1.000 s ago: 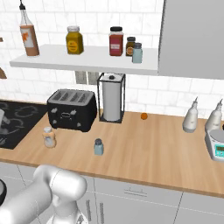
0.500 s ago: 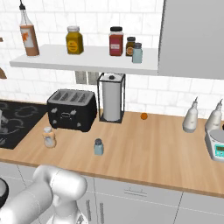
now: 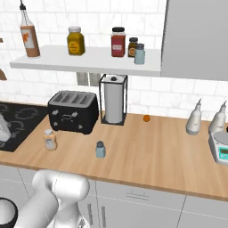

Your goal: Put the shaker and condiment bottle from the counter next to their counterparts in the cabinet.

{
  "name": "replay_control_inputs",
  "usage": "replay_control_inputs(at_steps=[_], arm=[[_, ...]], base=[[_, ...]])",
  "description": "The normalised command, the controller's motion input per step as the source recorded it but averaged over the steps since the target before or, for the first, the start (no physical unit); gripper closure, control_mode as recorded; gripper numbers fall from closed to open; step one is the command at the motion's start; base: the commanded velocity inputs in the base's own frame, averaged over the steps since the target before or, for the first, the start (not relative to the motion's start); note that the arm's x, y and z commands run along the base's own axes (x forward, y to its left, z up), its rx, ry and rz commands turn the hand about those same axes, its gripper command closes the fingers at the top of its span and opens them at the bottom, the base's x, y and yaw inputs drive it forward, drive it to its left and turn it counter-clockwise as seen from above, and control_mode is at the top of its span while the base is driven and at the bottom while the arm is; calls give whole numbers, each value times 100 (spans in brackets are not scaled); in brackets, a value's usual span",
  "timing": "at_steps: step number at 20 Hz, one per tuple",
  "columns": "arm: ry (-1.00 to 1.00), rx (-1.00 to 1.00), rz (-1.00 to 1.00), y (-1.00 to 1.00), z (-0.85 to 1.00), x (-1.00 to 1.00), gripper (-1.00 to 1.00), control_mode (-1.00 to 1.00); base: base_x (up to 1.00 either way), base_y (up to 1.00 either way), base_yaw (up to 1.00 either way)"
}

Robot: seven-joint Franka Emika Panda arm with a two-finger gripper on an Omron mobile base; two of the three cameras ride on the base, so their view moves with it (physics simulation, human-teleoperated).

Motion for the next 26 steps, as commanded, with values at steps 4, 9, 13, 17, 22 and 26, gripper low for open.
replay_control_inputs(at_steps=[4, 9, 13, 17, 22, 26], arm=[[0, 13, 0, 1, -23, 66, -100, -100], [0, 6, 0, -4, -14, 27, -100, -100], [0, 0, -2, -21, -5, 0, -100, -100], [0, 0, 0, -7, -14, 1, -100, -100], [-1, 2, 0, 0, -39, 13, -100, -100], [-1, 2, 0, -1, -41, 18, -100, -100]], base=[[0, 0, 0], [0, 0, 0], [0, 0, 0], [0, 0, 0], [0, 0, 0], [0, 0, 0]])
